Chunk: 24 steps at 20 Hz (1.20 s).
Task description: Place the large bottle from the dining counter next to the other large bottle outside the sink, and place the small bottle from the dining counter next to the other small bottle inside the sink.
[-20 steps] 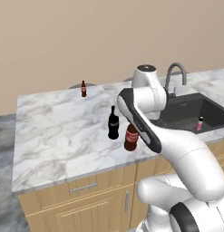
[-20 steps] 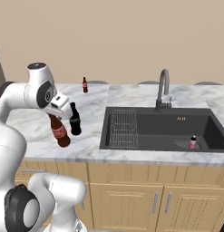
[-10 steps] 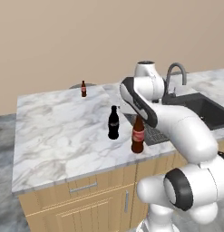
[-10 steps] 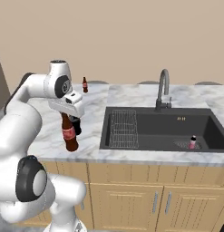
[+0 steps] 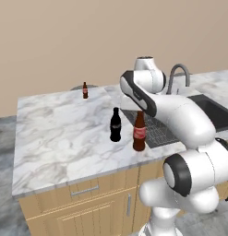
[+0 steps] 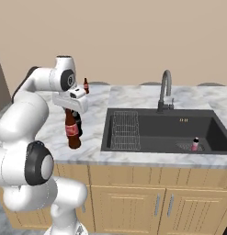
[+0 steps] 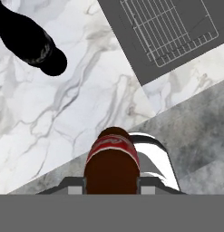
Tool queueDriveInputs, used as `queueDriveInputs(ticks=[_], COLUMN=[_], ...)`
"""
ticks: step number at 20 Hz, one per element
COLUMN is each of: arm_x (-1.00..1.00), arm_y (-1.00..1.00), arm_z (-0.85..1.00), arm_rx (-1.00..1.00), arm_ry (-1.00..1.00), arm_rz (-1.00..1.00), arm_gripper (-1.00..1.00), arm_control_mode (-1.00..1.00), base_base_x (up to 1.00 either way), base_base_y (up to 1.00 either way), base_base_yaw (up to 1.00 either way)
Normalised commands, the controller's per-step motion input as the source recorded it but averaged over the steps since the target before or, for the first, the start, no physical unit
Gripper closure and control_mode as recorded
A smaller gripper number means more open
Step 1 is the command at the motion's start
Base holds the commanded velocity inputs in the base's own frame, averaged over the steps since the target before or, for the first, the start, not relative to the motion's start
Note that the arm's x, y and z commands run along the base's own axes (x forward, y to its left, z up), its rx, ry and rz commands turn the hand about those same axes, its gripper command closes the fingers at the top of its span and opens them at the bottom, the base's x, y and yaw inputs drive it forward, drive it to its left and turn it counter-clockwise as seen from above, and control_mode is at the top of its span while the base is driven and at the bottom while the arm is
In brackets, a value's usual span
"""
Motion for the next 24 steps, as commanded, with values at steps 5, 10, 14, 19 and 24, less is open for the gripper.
queueDriveInputs(ticks=[5,10,14,19,24], arm_x=[0.00,0.04,0.08,0.24,0.25], arm_y=[0.00,0.00,0.00,0.02,0.03], arm_z=[-0.13,-0.23,-0.08,-0.12,-0.11], arm_rx=[0.02,0.02,0.00,0.00,0.00], arm_ry=[-0.10,-0.10,0.05,0.21,0.11], arm_rz=[0.00,0.00,0.00,0.00,0.00], arm_gripper=[1.00,1.00,1.00,1.00,1.00], arm_control_mode=[-1.00,-1.00,-1.00,-1.00,-1.00], base_base_x=[0.00,0.00,0.00,0.00,0.00], base_base_y=[0.00,0.00,0.00,0.00,0.00], base_base_yaw=[0.00,0.00,0.00,0.00,0.00])
